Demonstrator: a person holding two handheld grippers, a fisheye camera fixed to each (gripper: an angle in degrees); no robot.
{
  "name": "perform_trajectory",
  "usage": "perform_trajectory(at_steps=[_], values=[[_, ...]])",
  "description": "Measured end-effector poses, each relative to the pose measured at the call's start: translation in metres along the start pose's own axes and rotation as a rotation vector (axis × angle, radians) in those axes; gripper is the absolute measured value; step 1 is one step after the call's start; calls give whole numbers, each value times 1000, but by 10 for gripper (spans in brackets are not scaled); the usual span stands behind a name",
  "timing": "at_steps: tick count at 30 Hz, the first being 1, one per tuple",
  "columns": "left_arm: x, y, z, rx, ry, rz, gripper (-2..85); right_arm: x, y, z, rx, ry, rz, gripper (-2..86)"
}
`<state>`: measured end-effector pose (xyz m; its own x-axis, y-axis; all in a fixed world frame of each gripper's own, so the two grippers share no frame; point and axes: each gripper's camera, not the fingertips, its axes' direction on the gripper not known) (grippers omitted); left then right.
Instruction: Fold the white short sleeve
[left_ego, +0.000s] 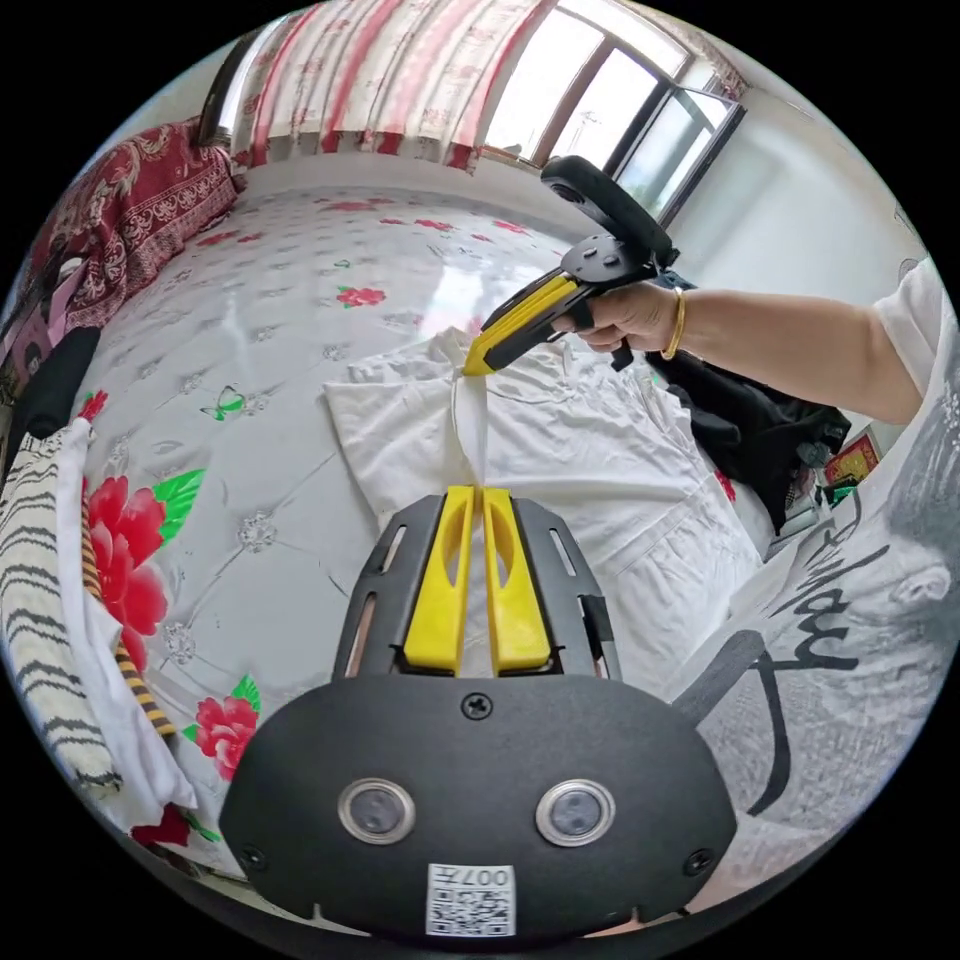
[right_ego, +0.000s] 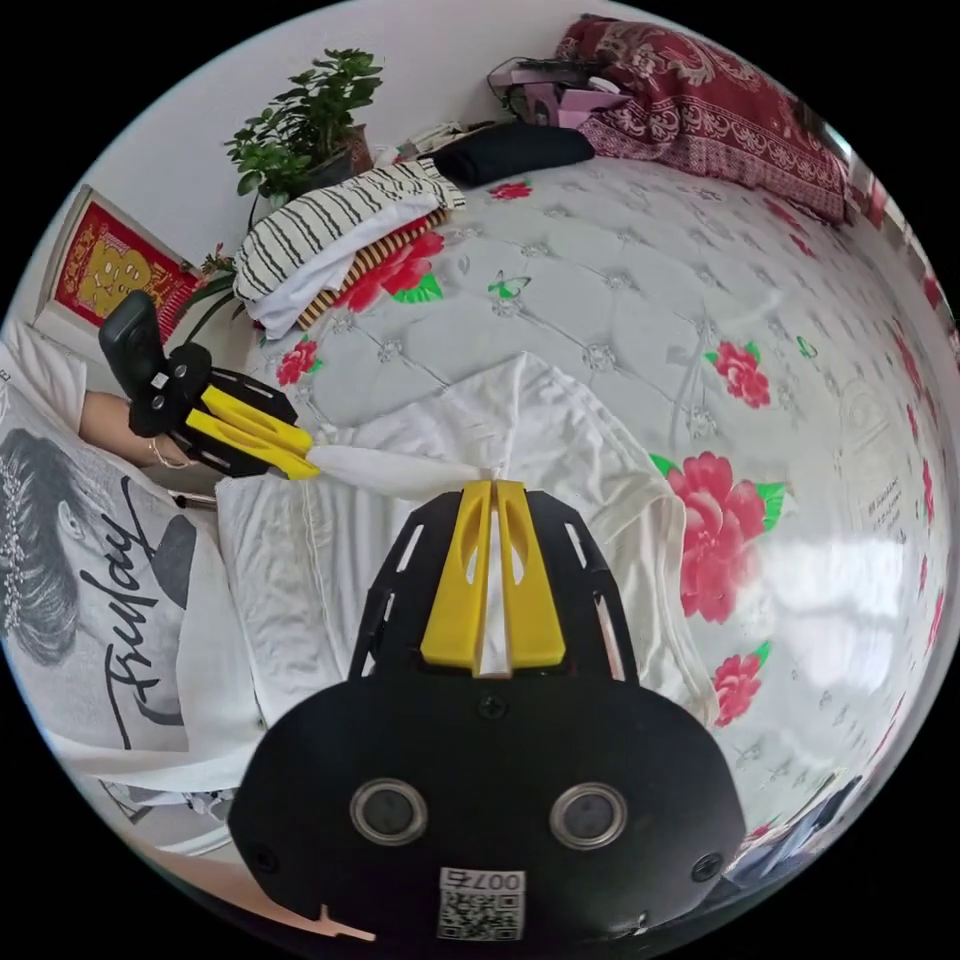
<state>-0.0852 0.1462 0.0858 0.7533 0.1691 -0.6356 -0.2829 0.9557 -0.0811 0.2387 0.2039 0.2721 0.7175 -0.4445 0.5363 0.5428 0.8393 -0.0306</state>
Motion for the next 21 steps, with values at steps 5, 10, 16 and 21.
perform_trajectory(at_steps=[5,10,16,21], values=[[22,2,50,-129,-17,44,26,14,10,22,-10,35,112,-2],[40,7,64,-169,-26,96,52,26,21,24,-1,74,226,0],[41,3,57,-122,-43,72,63,27,37,-5,133,52,351,10],[29,-13,79,-153,-21,30,76,-17,2,-10,175,-36,200,13]])
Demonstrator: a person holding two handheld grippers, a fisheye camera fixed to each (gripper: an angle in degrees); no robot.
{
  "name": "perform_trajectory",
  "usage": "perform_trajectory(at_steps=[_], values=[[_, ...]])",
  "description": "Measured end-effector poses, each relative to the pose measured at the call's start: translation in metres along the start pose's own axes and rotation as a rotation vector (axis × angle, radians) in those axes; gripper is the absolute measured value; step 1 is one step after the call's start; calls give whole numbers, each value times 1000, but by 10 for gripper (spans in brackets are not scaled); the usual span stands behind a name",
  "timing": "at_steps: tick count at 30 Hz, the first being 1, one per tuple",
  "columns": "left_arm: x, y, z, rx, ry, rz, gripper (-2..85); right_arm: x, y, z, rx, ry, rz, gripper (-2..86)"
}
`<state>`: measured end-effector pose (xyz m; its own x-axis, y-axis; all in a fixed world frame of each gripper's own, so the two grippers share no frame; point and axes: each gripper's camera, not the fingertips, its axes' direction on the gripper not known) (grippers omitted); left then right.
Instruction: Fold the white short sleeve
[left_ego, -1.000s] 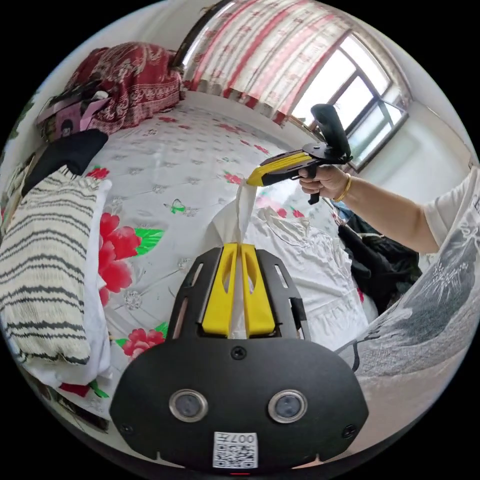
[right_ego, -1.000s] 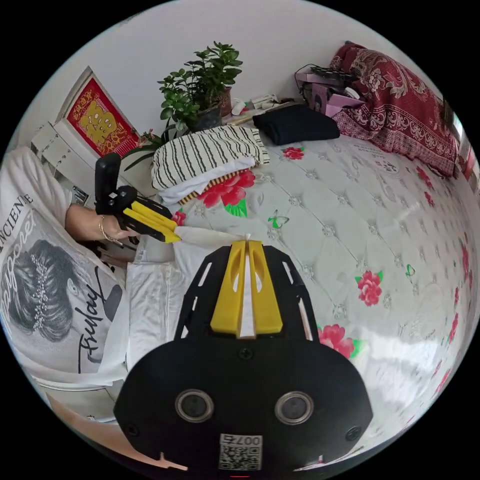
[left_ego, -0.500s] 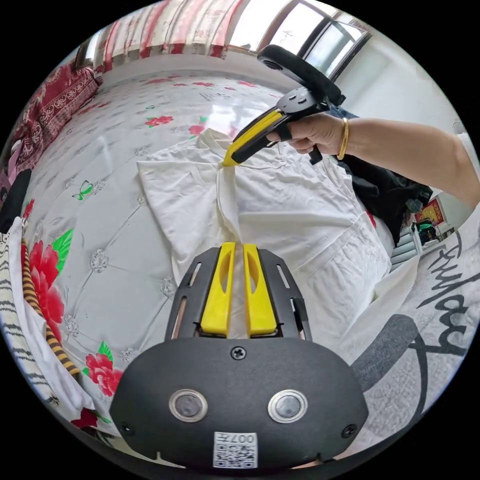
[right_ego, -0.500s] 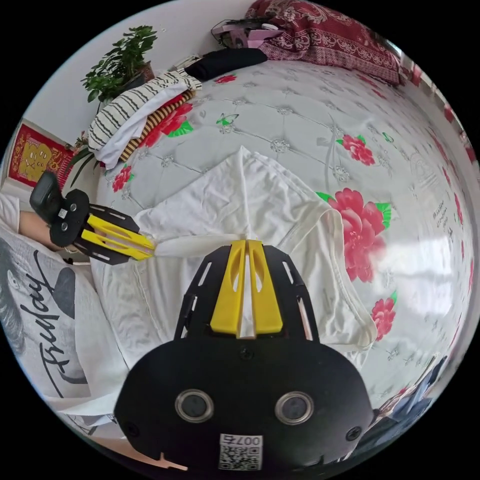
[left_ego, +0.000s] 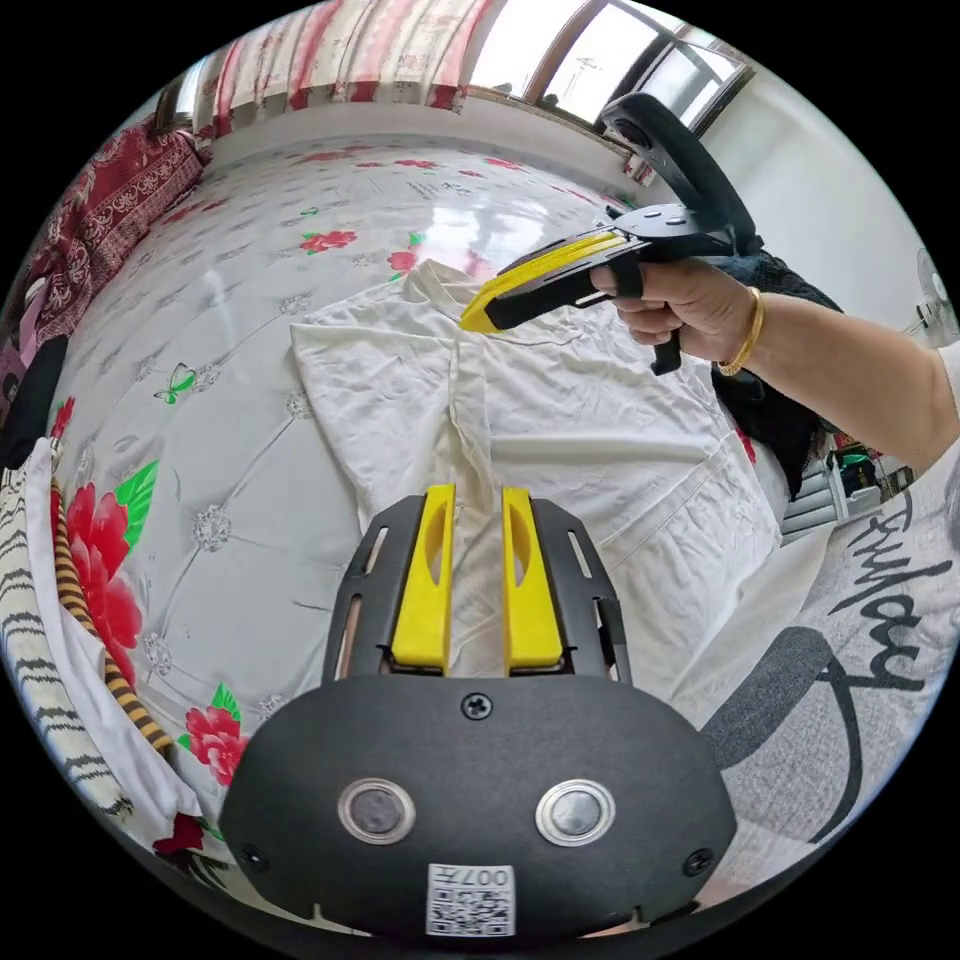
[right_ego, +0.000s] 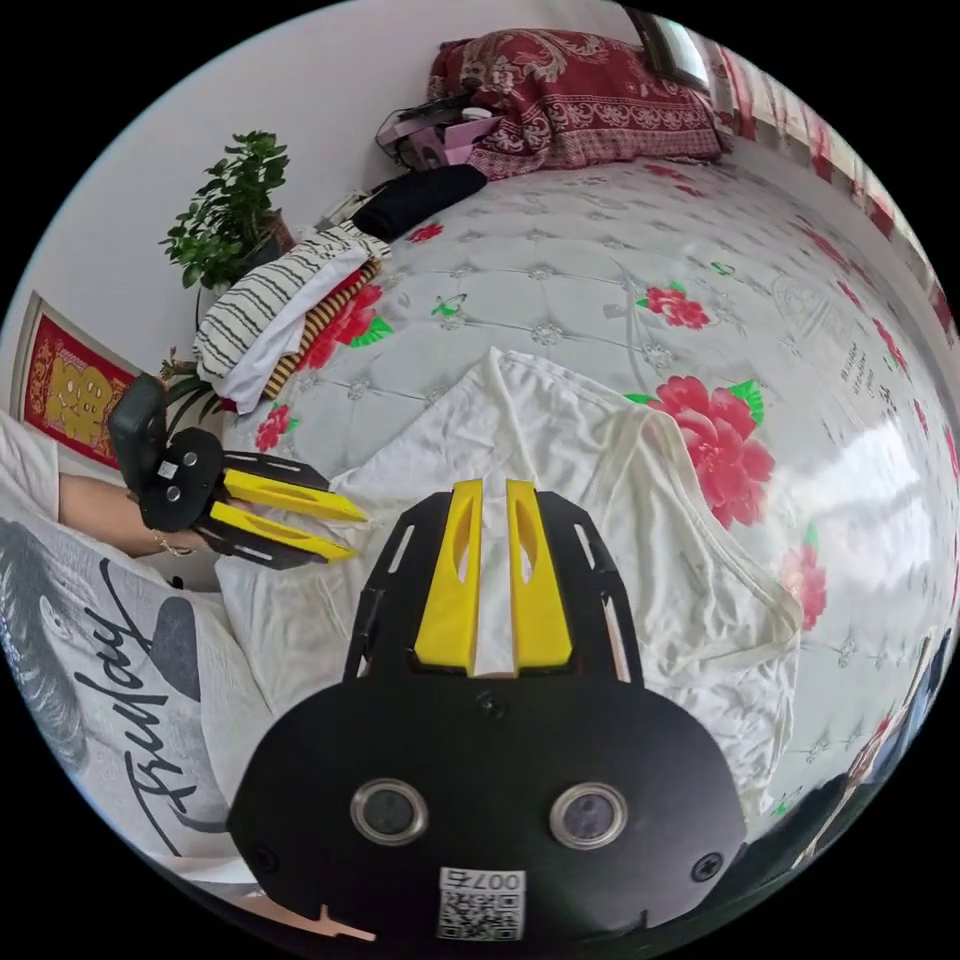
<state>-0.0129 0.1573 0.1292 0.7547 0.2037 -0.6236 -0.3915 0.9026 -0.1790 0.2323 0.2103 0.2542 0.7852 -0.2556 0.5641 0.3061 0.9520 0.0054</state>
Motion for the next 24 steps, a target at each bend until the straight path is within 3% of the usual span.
perform_trajectory(at_steps=[5,10,16,22,24], values=[[23,-21,24,-53,16,134,64,-12,-5,26,-103,-8,1,10],[48,-12,17,-29,54,236,49,-7,9,10,-75,13,65,7],[37,-6,4,37,-44,141,52,-23,2,-13,-11,20,24,4],[13,-35,47,-107,-27,77,72,-13,-13,10,-114,29,73,1],[17,-37,52,-104,-62,109,59,-7,-10,5,-61,4,116,-1]])
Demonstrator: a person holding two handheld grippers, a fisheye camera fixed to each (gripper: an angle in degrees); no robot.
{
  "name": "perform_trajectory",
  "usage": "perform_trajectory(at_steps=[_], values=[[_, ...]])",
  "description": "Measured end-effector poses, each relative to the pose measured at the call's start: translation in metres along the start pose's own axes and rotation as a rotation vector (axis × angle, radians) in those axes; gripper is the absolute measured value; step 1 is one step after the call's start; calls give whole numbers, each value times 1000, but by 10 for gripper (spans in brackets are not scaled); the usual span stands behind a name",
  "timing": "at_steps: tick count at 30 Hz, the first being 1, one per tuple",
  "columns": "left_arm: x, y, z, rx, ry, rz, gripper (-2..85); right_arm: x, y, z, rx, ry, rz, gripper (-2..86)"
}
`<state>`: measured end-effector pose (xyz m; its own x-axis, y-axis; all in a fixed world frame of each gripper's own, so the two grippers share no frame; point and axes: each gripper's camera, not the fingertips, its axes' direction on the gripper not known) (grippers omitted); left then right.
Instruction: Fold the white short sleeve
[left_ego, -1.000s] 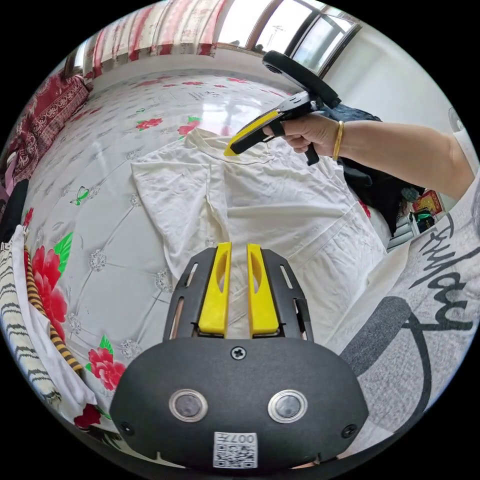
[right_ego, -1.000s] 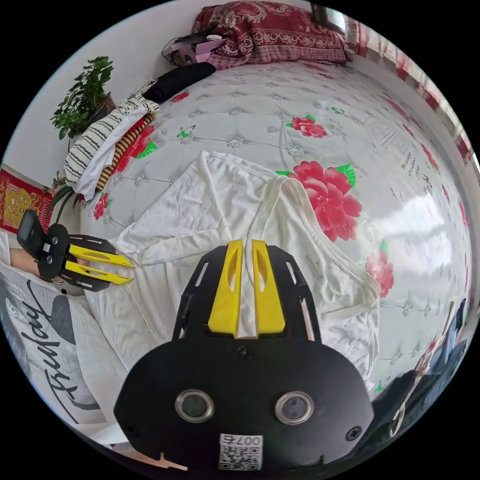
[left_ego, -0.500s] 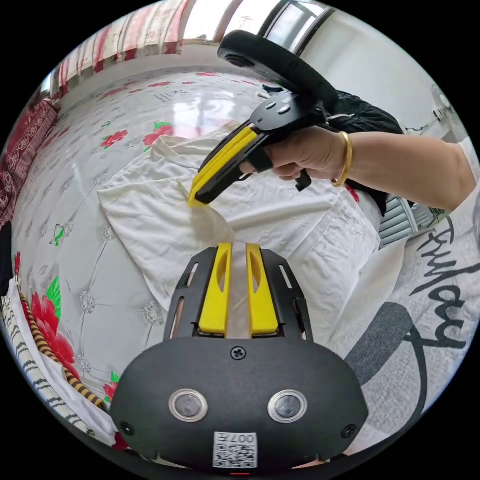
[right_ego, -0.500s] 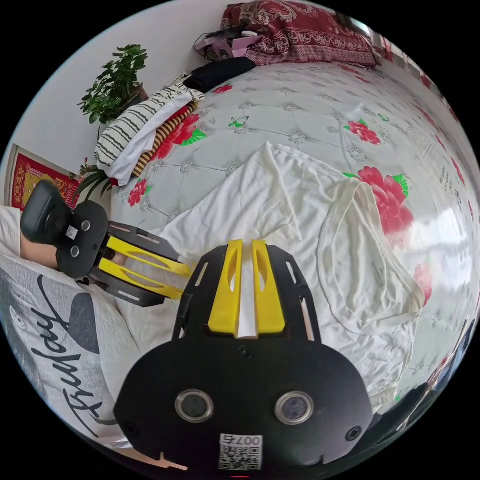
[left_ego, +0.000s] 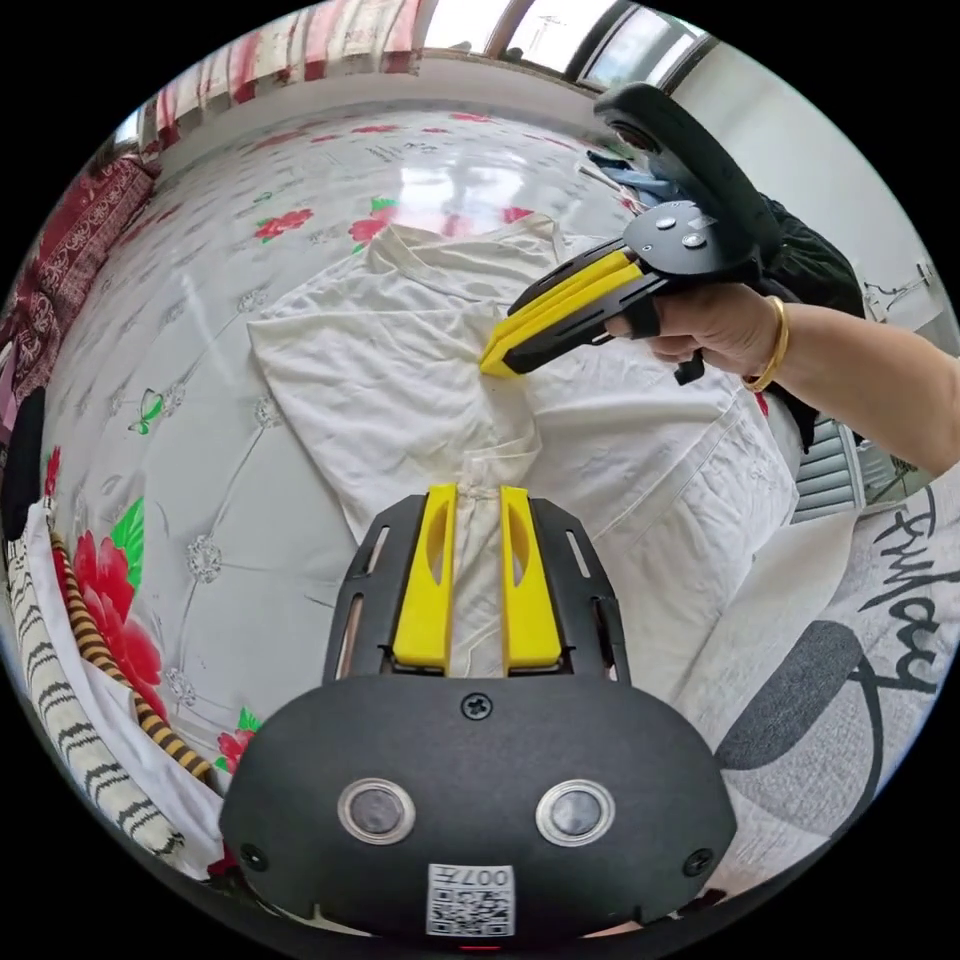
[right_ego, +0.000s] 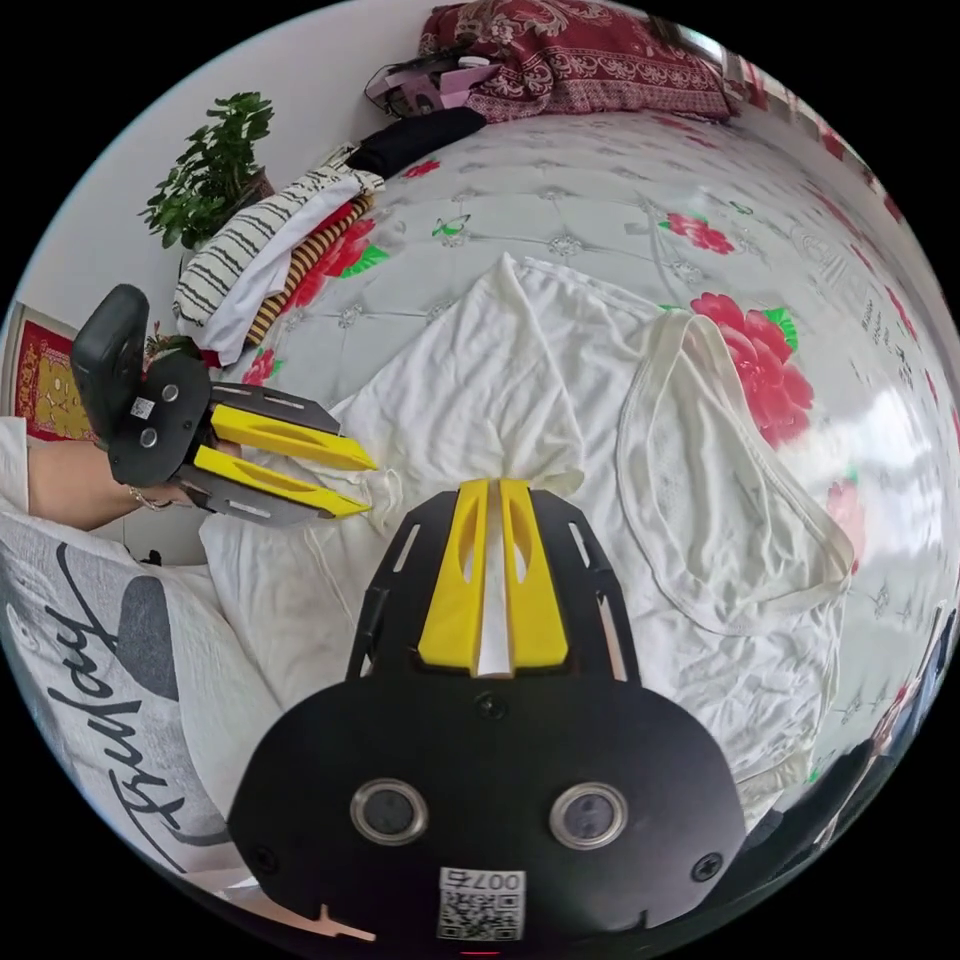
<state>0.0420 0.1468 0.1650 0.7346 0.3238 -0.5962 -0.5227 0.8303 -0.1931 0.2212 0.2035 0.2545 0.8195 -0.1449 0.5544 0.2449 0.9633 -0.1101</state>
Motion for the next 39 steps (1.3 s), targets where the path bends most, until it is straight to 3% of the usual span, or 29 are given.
perform_trajectory(at_steps=[7,13,19,22,27,32,39], values=[[49,8,-6,2,-132,213,4,-3,-11,-9,64,-46,99,-2],[47,-2,-32,49,-135,164,7,12,20,-76,250,48,218,1],[25,-34,1,-79,64,138,91,80,47,-114,231,164,422,7],[33,-38,31,-173,19,125,108,91,40,-122,232,193,448,12],[35,-40,17,-133,15,112,111,111,21,-134,218,261,442,23],[12,-59,-21,19,206,87,107,134,-1,-129,127,278,419,32],[-84,-129,5,69,-104,-122,106,130,-24,-122,51,275,316,24]])
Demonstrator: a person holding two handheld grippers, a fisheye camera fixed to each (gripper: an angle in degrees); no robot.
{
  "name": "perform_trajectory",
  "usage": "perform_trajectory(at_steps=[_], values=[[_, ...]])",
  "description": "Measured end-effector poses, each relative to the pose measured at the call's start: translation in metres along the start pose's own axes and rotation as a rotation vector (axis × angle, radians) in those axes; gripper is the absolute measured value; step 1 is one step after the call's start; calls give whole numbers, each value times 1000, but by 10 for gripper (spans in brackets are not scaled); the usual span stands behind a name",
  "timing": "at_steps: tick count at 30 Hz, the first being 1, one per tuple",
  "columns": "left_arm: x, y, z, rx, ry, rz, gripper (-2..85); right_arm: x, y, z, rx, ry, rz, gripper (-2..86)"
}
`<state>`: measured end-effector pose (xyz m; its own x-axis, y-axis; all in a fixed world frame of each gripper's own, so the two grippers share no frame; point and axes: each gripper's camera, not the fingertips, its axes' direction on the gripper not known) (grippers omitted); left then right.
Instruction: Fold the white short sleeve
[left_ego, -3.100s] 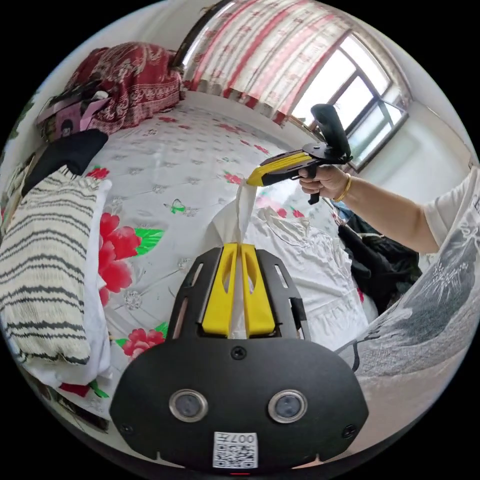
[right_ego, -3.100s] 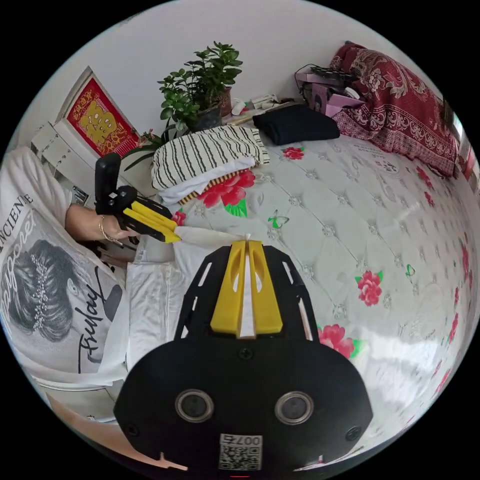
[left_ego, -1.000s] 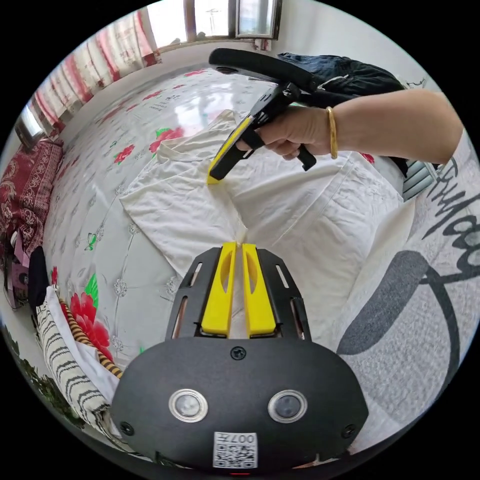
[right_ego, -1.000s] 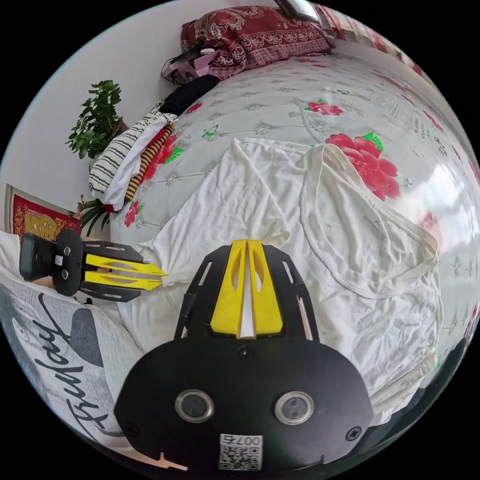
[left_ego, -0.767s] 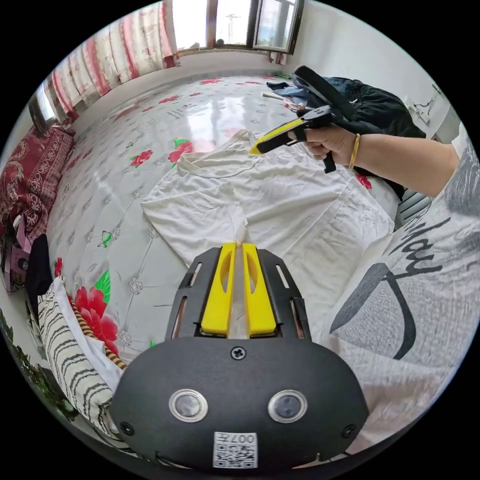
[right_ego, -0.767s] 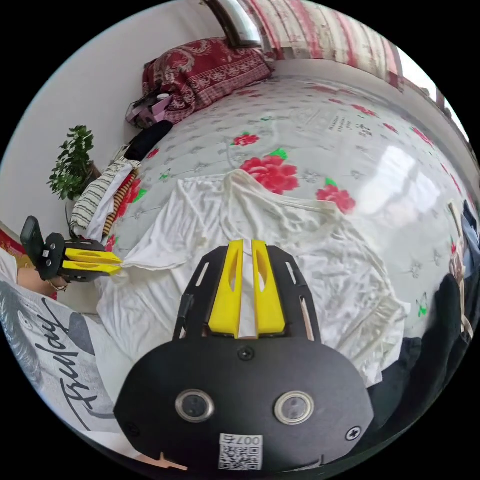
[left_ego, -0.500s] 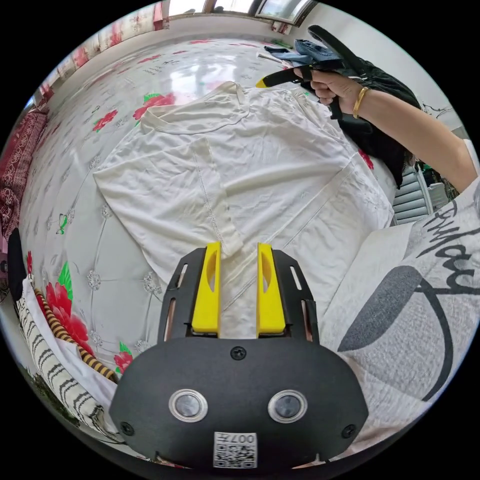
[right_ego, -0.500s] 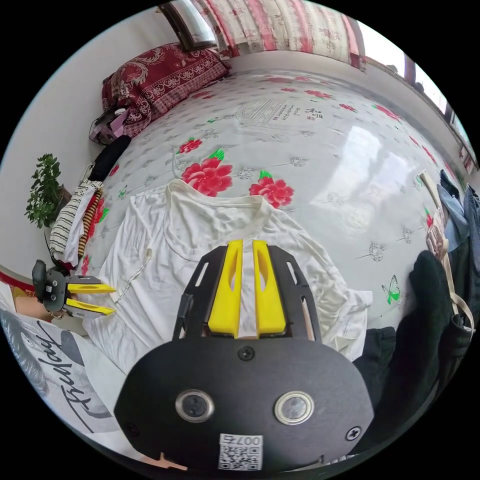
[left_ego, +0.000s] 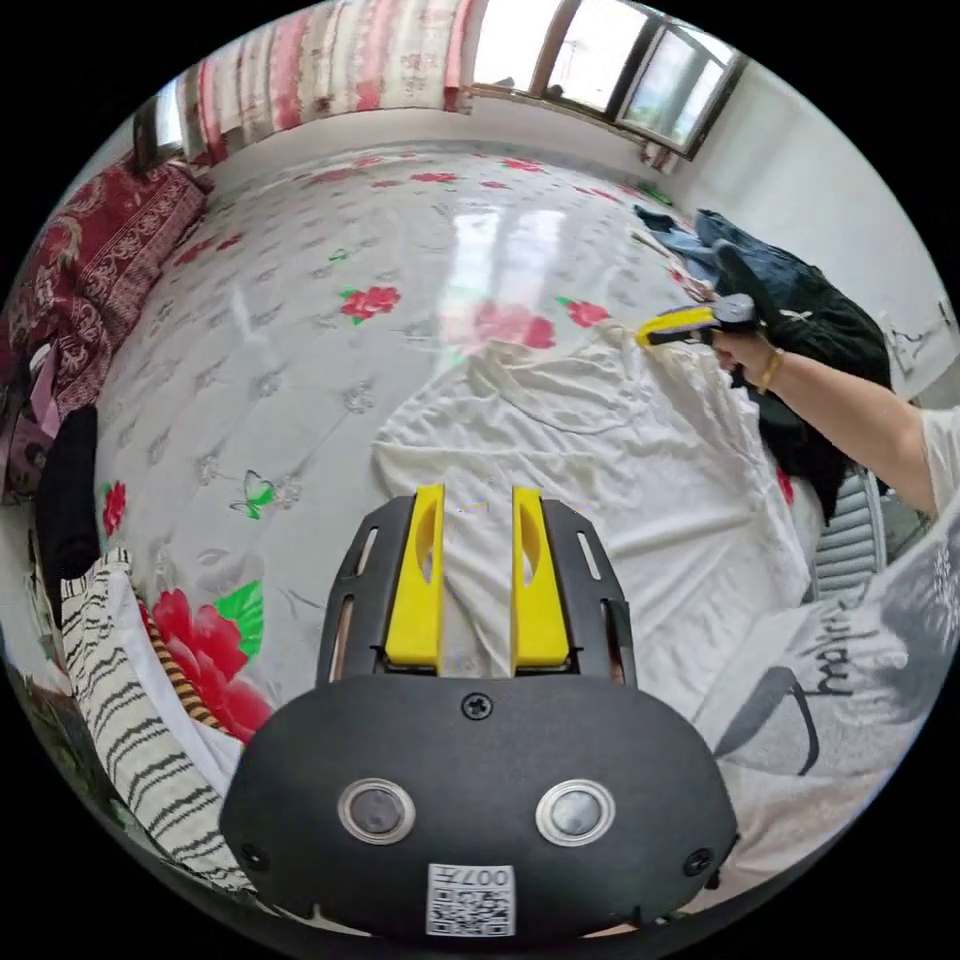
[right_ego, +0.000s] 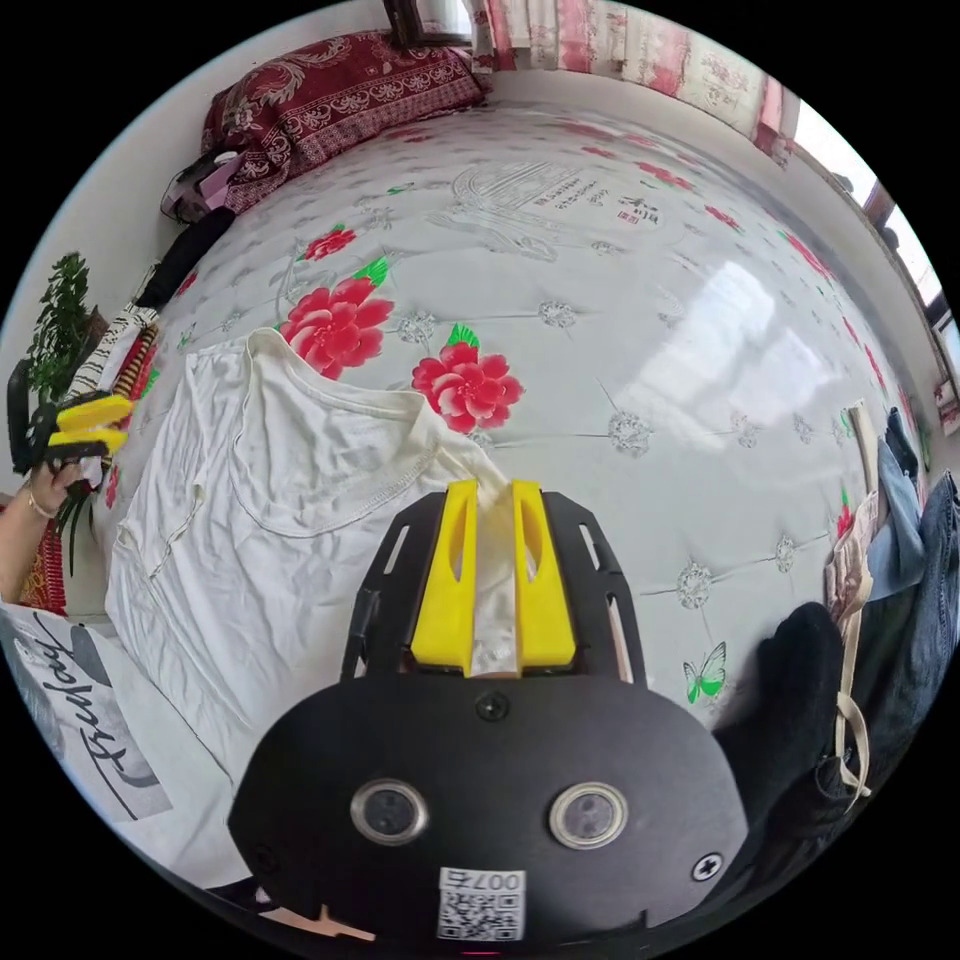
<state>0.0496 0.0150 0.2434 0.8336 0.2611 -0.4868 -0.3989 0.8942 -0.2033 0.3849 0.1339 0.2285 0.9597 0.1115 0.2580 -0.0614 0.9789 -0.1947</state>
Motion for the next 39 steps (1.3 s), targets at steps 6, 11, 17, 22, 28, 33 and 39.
perform_trajectory(at_steps=[6,11,17,22,28,33,39], values=[[-32,-75,75,-167,29,-6,119,-8,-6,-14,-9,-30,-71,2],[8,-86,95,-174,-283,237,0,-4,-8,-28,16,100,-57,-1],[-9,-91,103,-117,-285,133,-3,12,-11,-43,47,57,11,1],[-23,-81,103,-75,-232,66,43,18,-8,-65,65,-7,75,21],[-51,-67,68,16,-221,-84,102,20,46,-167,296,-38,188,52],[-36,-65,33,155,-153,-29,86,23,173,-224,371,-59,461,58],[57,-135,64,134,229,303,90,12,275,-213,291,-105,689,61]])
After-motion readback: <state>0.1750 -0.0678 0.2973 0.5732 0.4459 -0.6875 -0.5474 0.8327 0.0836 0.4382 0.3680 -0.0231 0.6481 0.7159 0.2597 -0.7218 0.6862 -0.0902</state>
